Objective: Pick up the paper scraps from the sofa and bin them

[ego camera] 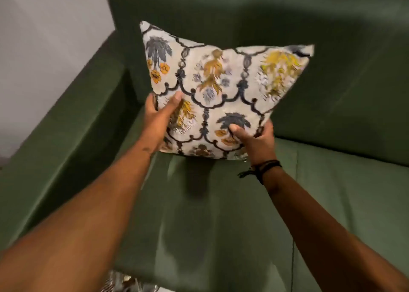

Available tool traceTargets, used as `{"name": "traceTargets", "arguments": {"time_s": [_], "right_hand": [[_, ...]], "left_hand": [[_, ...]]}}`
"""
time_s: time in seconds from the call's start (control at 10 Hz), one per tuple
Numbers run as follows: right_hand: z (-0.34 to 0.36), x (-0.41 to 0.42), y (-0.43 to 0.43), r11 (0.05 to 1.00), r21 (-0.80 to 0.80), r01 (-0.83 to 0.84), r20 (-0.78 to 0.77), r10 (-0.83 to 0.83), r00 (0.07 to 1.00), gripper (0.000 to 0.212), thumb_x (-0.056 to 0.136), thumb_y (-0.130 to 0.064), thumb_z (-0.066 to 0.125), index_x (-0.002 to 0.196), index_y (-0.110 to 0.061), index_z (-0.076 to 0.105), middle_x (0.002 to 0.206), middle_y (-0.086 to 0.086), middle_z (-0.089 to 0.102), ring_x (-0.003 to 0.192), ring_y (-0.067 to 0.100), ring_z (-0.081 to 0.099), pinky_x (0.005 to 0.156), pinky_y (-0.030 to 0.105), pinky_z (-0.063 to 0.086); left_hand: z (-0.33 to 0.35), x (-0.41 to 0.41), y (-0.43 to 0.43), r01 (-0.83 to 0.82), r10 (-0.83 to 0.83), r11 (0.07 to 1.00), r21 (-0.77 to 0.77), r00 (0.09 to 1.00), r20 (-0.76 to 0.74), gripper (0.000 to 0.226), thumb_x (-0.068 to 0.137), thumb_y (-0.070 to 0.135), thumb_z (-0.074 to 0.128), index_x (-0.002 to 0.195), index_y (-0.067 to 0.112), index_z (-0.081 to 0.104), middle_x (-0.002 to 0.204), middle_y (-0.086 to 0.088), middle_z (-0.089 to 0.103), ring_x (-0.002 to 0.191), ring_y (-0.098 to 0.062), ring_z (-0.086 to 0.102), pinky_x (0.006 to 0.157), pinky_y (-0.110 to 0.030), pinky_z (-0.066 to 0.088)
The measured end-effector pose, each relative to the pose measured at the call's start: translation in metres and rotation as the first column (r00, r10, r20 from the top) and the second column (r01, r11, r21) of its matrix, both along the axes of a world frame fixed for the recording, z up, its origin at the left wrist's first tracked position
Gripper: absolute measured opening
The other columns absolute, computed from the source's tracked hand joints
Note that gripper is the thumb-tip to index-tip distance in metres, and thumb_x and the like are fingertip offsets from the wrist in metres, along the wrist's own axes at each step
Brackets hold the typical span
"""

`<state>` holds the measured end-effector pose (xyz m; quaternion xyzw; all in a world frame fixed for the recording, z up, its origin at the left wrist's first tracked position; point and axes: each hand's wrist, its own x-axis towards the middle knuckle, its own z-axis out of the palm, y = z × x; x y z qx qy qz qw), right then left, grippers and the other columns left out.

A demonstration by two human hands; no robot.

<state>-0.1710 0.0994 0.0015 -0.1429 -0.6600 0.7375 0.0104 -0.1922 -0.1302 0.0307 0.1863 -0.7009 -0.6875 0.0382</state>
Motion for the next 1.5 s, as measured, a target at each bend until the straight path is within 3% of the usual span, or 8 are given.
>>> {"name": "traceTargets", "arguments": {"time_s": [0.2, 0.4, 0.5, 0.7, 0.9, 1.2, 1.4, 1.5], "right_hand": [[0.023, 0.033, 0.061, 0.950, 0.269, 0.159, 0.009, -0.167, 0.986, 0.105, 0.063, -0.054, 0.077, 0.147, -0.017, 0.028, 0.152, 0.012, 0.036, 0.139, 0.020, 0.035, 0.114, 0.046, 0.034], [0.015, 0.199, 0.227, 0.721, 0.394, 0.570, 0.090, -0.648, 0.757, 0.091, 0.063, -0.066, 0.068, 0.138, -0.021, 0.041, 0.131, 0.004, 0.049, 0.120, 0.018, 0.053, 0.103, 0.044, 0.046], [0.005, 0.250, 0.332, 0.416, 0.447, 0.792, 0.214, -0.909, 0.357, 0.094, 0.066, -0.050, 0.079, 0.139, -0.006, 0.039, 0.133, 0.017, 0.047, 0.118, 0.030, 0.053, 0.104, 0.047, 0.044], [0.004, 0.295, 0.497, 0.142, 0.471, 0.871, 0.127, -0.988, 0.093, 0.113, 0.060, -0.048, 0.086, 0.147, -0.010, 0.025, 0.149, 0.015, 0.035, 0.137, 0.026, 0.037, 0.116, 0.037, 0.029], [0.004, 0.288, 0.582, 0.219, 0.032, 0.975, 0.099, -0.972, 0.215, 0.095, 0.067, -0.024, 0.086, 0.145, -0.015, 0.031, 0.139, 0.003, 0.055, 0.120, 0.013, 0.058, 0.107, 0.039, 0.046], [0.028, 0.206, 0.579, 0.744, -0.050, 0.666, -0.093, -0.668, 0.739, 0.071, 0.058, -0.024, 0.084, 0.123, -0.018, 0.055, 0.107, -0.009, 0.076, 0.098, 0.008, 0.070, 0.077, 0.018, 0.057], [0.017, 0.123, 0.564, 0.948, 0.119, 0.297, 0.097, -0.308, 0.946, 0.092, 0.058, -0.024, 0.088, 0.137, -0.019, 0.043, 0.132, 0.006, 0.062, 0.112, 0.015, 0.064, 0.100, 0.043, 0.051], [0.041, 0.140, 0.554, 0.863, 0.318, 0.392, 0.168, -0.458, 0.873, 0.112, 0.057, -0.041, 0.085, 0.149, -0.024, 0.024, 0.154, 0.007, 0.036, 0.134, 0.015, 0.040, 0.113, 0.041, 0.033]], "left_hand": [[0.010, 0.046, 0.106, -0.353, 0.349, 0.863, -0.361, 0.934, -0.080, 0.086, 0.084, 0.055, 0.059, 0.149, 0.008, 0.029, 0.158, -0.017, 0.028, 0.146, -0.028, 0.031, 0.122, -0.039, 0.025], [0.004, 0.143, 0.345, 0.324, -0.317, 0.941, -0.101, 0.945, 0.079, 0.081, 0.075, 0.060, 0.063, 0.143, 0.025, 0.038, 0.148, 0.005, 0.040, 0.137, -0.004, 0.037, 0.113, -0.016, 0.028], [-0.004, 0.148, 0.464, 0.670, -0.665, 0.740, -0.051, 0.741, 0.088, 0.098, 0.062, 0.072, 0.063, 0.145, 0.027, 0.036, 0.149, 0.009, 0.038, 0.136, 0.001, 0.035, 0.111, -0.020, 0.027], [-0.013, 0.101, 0.676, 0.925, -0.913, 0.381, -0.009, 0.378, 0.156, 0.125, 0.045, 0.071, 0.073, 0.151, 0.020, 0.028, 0.157, -0.004, 0.035, 0.130, -0.004, 0.034, 0.105, -0.023, 0.030], [-0.008, 0.060, 0.764, 0.973, -0.954, 0.210, 0.098, 0.182, 0.240, 0.145, 0.026, 0.067, 0.090, 0.148, 0.021, 0.026, 0.147, -0.008, 0.051, 0.131, -0.026, 0.052, 0.115, -0.050, 0.039], [-0.014, 0.088, 0.587, 0.551, -0.554, 0.831, 0.075, 0.832, 0.026, 0.131, 0.032, 0.045, 0.098, 0.143, 0.020, 0.034, 0.119, 0.010, 0.066, 0.100, 0.004, 0.069, 0.075, -0.012, 0.055], [-0.016, 0.050, 0.543, 0.419, -0.414, 0.908, -0.023, 0.904, 0.106, 0.117, 0.035, 0.049, 0.092, 0.134, 0.023, 0.036, 0.128, 0.003, 0.061, 0.117, -0.018, 0.063, 0.090, -0.031, 0.054], [0.006, 0.062, 0.540, 0.374, -0.365, 0.926, -0.058, 0.923, 0.123, 0.124, 0.042, 0.058, 0.091, 0.144, 0.023, 0.029, 0.143, -0.002, 0.051, 0.124, -0.014, 0.053, 0.096, -0.028, 0.045]]}}
